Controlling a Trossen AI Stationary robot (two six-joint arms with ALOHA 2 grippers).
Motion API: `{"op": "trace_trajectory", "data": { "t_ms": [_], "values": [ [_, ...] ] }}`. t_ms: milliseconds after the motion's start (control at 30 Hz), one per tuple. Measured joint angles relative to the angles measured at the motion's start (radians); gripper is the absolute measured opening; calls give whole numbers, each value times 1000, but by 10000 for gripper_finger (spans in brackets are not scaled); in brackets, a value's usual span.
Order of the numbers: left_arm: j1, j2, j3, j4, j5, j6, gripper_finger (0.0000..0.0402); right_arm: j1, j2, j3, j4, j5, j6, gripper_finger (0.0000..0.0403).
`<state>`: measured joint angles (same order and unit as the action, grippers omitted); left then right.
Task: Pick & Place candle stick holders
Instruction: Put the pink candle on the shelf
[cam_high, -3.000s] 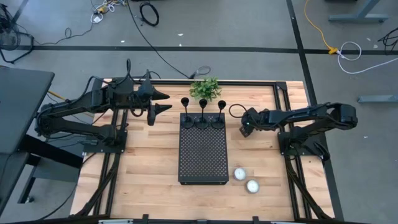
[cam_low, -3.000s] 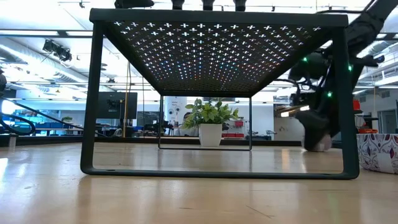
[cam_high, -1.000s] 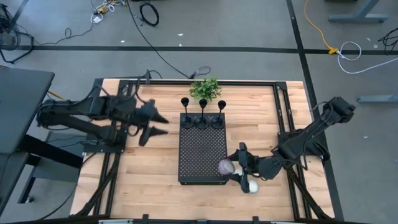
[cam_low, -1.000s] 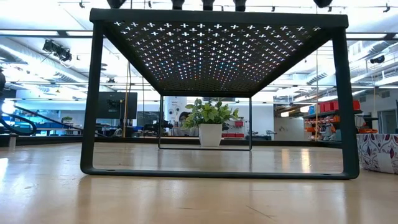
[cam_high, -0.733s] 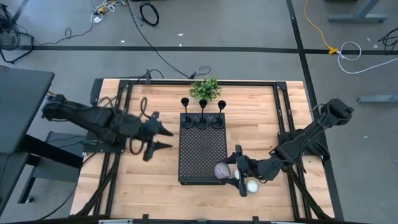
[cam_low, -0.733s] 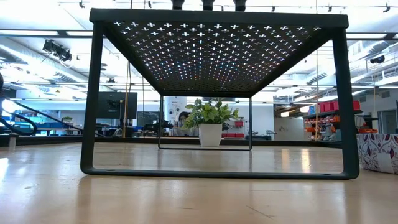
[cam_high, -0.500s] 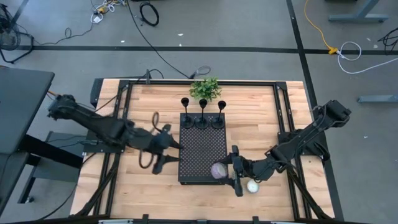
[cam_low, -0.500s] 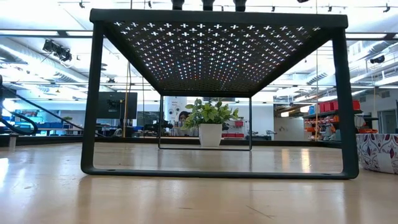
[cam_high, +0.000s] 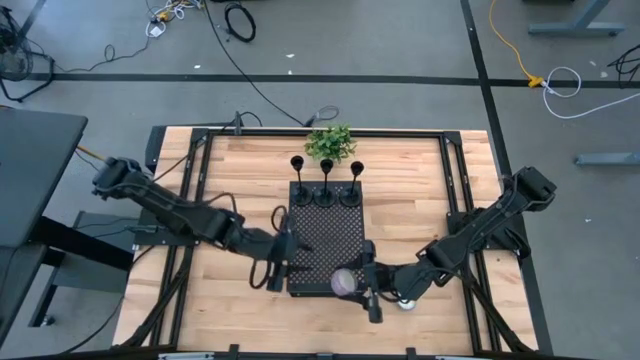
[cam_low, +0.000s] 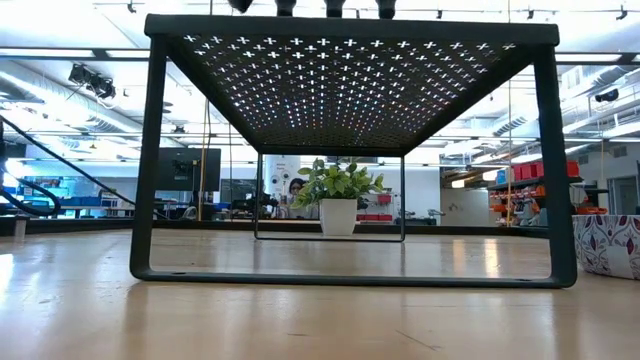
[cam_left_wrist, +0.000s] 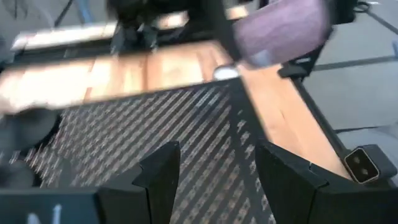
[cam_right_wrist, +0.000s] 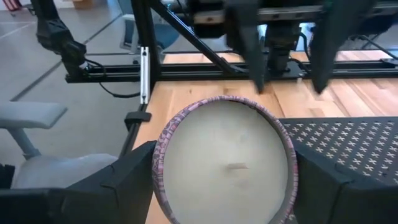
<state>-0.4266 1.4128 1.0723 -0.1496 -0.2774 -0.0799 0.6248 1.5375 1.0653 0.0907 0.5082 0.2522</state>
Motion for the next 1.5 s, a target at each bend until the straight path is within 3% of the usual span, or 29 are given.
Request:
{"op": "trace_trajectory", "data": {
  "t_ms": [167,367,500,933,1200,1500],
  "values": [
    [-20,32,0,88,30,-39,209,-10,0,0,-1,8,-14,286],
    [-16,56,1,195,146,-46,209,-6,0,0,4,4,-24,286],
    [-9,68,1,198,147,-70,209,7,0,0,12,-3,-32,286],
    [36,155,0,350,283,-157,209,40,-1,1,92,-32,-210,286],
    [75,167,0,429,416,-193,209,-6,-1,100,-89,11,-356,286],
    [122,167,0,441,545,-200,209,-36,74,239,-223,-47,-425,286]
  ]
}}
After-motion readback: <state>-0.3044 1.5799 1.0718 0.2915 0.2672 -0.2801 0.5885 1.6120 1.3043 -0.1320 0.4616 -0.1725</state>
